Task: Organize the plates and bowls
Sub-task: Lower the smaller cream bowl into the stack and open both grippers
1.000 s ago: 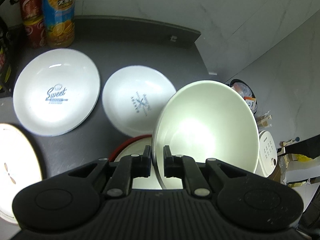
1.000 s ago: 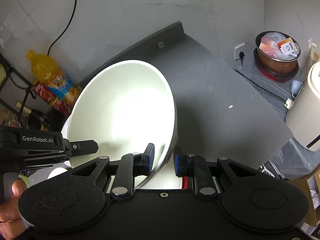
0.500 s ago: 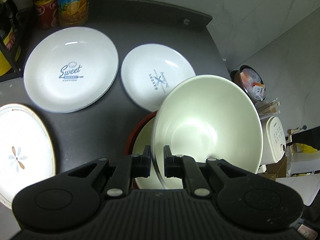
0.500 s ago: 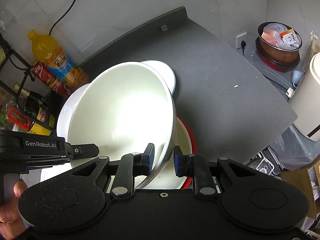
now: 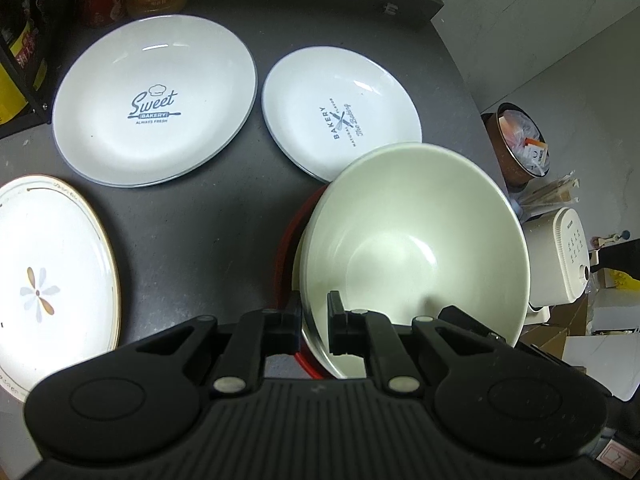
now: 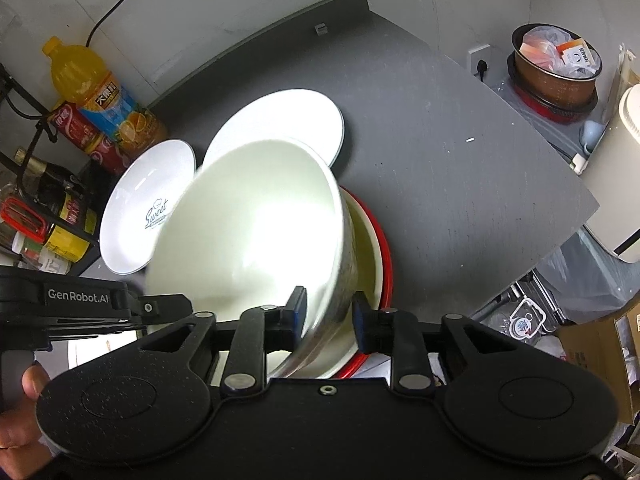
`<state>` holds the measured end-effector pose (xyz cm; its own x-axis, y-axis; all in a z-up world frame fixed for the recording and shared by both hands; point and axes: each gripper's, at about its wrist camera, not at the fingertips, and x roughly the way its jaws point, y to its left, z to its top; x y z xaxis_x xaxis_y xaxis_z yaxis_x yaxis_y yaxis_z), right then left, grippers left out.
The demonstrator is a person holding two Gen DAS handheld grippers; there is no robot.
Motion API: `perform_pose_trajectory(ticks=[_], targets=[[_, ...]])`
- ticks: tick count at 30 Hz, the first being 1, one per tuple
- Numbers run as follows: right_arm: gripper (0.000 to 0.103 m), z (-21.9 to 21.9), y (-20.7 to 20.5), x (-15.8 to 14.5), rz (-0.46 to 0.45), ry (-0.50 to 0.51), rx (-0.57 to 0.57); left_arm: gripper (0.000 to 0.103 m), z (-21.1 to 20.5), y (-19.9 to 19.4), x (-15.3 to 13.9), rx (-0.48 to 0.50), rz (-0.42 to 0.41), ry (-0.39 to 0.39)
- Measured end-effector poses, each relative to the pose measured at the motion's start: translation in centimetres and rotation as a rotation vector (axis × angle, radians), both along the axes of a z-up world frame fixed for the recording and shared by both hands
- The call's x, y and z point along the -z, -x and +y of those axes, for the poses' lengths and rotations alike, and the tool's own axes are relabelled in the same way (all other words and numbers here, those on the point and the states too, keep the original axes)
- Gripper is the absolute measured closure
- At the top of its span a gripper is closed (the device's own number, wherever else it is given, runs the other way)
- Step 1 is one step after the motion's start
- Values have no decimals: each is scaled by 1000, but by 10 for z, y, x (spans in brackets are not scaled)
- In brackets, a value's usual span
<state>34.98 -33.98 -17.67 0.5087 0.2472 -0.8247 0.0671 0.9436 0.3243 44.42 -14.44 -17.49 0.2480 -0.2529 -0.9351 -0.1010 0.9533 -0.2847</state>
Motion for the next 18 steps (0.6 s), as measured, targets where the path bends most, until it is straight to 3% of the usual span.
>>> perform_pose_trajectory(ticks=[13, 18], targets=[[64, -6, 8, -19, -52, 21, -13, 92, 5, 2, -9, -16, -16, 11], [64, -7, 11, -21, -64, 15, -14, 83, 3, 5, -13, -13, -30, 2]])
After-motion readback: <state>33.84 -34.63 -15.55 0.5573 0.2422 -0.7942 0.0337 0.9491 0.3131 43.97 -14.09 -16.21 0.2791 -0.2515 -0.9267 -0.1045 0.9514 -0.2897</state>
